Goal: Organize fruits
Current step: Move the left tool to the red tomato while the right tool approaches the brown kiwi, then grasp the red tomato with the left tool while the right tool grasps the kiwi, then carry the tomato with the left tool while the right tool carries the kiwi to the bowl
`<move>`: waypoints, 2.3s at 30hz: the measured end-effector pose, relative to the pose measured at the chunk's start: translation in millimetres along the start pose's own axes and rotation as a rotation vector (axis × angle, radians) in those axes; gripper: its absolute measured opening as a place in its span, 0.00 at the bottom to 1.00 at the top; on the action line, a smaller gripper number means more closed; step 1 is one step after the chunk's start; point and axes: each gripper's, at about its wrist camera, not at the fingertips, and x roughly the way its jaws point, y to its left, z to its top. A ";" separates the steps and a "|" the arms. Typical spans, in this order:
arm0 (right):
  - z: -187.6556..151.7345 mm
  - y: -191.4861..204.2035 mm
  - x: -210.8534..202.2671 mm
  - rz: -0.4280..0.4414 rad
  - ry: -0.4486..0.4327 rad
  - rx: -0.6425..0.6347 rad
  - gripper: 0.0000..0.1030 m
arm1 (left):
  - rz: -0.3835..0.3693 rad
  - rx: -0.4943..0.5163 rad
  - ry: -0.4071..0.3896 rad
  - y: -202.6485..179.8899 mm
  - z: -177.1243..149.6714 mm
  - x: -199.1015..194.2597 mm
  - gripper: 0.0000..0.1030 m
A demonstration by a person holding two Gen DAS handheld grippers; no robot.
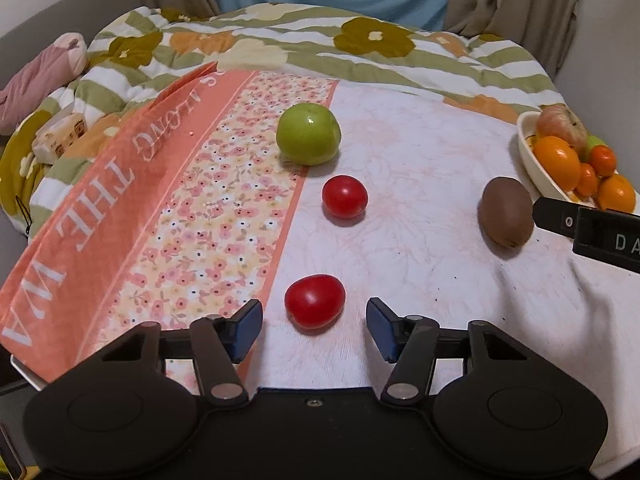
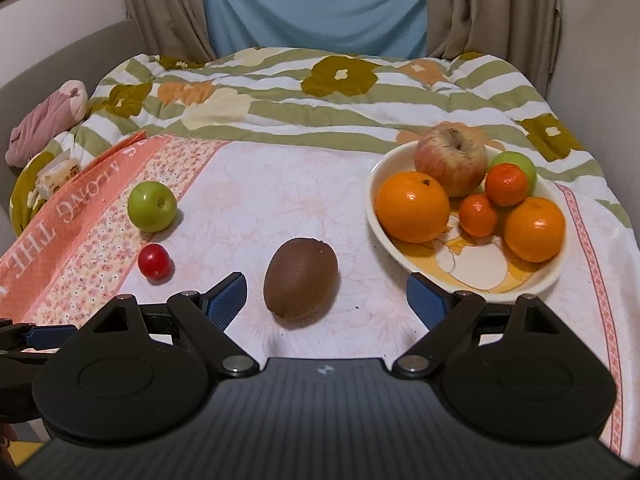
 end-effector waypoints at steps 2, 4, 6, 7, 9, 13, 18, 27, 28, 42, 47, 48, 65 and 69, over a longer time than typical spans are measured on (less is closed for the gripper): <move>1.0 -0.2 4.8 0.005 0.003 -0.005 0.99 | 0.007 -0.003 0.001 -1.5 1.3 3.5 0.56; 1.7 0.5 9.7 0.010 0.006 -0.009 0.98 | 0.009 -0.003 0.007 -2.7 2.1 6.8 0.50; 2.1 2.3 13.9 0.014 0.008 -0.018 0.98 | 0.011 0.000 0.017 -3.3 1.0 9.9 0.38; 2.3 3.3 15.9 0.015 0.010 -0.022 0.98 | 0.015 0.006 0.021 -3.6 0.0 11.2 0.38; 2.0 5.7 18.7 0.019 0.010 -0.029 0.96 | 0.018 0.021 0.017 -4.2 -1.1 11.9 0.38; 0.2 9.2 25.1 0.022 0.021 -0.039 0.96 | 0.013 0.033 0.016 -4.0 -0.2 12.3 0.37; -0.8 11.9 32.9 0.025 0.030 -0.043 0.96 | 0.006 0.038 0.016 -2.4 0.1 11.7 0.37; 2.5 18.3 50.0 0.027 0.032 -0.059 0.92 | 0.002 0.053 0.005 1.2 0.9 7.9 0.37; 2.6 18.8 52.6 0.029 0.034 -0.061 0.91 | 0.001 0.054 0.004 1.7 1.0 7.7 0.37; -2.0 21.9 69.1 0.028 0.069 -0.104 0.65 | -0.003 0.070 -0.005 5.4 2.7 5.0 0.37; -1.3 21.3 64.0 0.044 0.073 -0.103 0.64 | -0.005 0.068 -0.017 7.1 3.7 0.3 0.37; -0.5 21.2 61.6 0.046 0.068 -0.103 0.64 | -0.005 0.070 -0.019 7.0 4.1 -1.4 0.37; 38.7 -20.5 -19.5 0.045 -0.048 -0.028 0.64 | -0.054 0.140 -0.185 -26.7 44.7 -65.3 0.37; 43.8 -42.5 -37.4 0.017 -0.068 -0.025 0.64 | -0.086 0.173 -0.228 -49.6 55.4 -76.2 0.37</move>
